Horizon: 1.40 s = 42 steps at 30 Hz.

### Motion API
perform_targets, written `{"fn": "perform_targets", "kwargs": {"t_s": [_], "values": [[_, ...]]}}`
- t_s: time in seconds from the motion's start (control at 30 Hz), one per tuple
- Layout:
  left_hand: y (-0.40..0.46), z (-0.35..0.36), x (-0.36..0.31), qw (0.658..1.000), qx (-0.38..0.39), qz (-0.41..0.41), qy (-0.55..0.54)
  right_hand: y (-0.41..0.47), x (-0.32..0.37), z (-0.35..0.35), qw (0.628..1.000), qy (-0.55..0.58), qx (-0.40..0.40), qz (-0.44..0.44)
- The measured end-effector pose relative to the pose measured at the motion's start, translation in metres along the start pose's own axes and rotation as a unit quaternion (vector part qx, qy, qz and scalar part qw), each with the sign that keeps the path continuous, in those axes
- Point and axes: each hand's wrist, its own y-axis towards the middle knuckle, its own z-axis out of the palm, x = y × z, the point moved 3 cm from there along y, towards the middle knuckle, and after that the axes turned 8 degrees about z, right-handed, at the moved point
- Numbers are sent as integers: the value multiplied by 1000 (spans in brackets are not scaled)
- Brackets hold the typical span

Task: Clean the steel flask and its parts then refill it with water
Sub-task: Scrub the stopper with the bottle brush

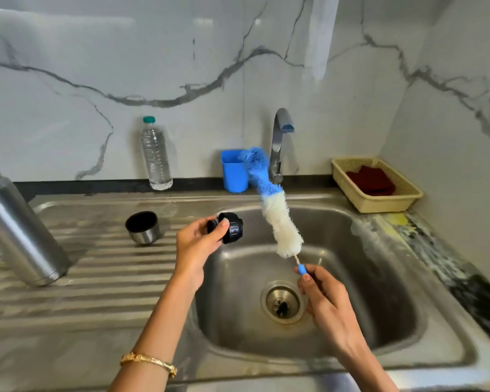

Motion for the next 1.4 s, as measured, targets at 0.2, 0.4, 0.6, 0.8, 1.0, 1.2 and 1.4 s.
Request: {"fn": "perform_targets", "kwargs": {"t_s": [0.2,0.4,0.6,0.8,1.0,1.2,1.4], "values": [[0,35,-9,990,-95,-54,-85,10,16,-14,994,85,61,15],[6,54,-12,992,-94,-29,-76,-5,3,-15,997,-32,19,-61],[-1,72,-13,999,-3,36,-15,28,33,-12,992,-86,-45,-84],[27,58,-24,997,-56,38,-35,3,25,0,994,-76,-34,-65],[7,74,-17,997,43,68,-8,30,54,-4,986,-114,-75,-98],[13,51,-17,998,-1,51,-34,-2,45,4,986,-131,-62,-84],[10,42,-30,997,14,74,-30,22,54,9,986,-121,-83,-77]]}}
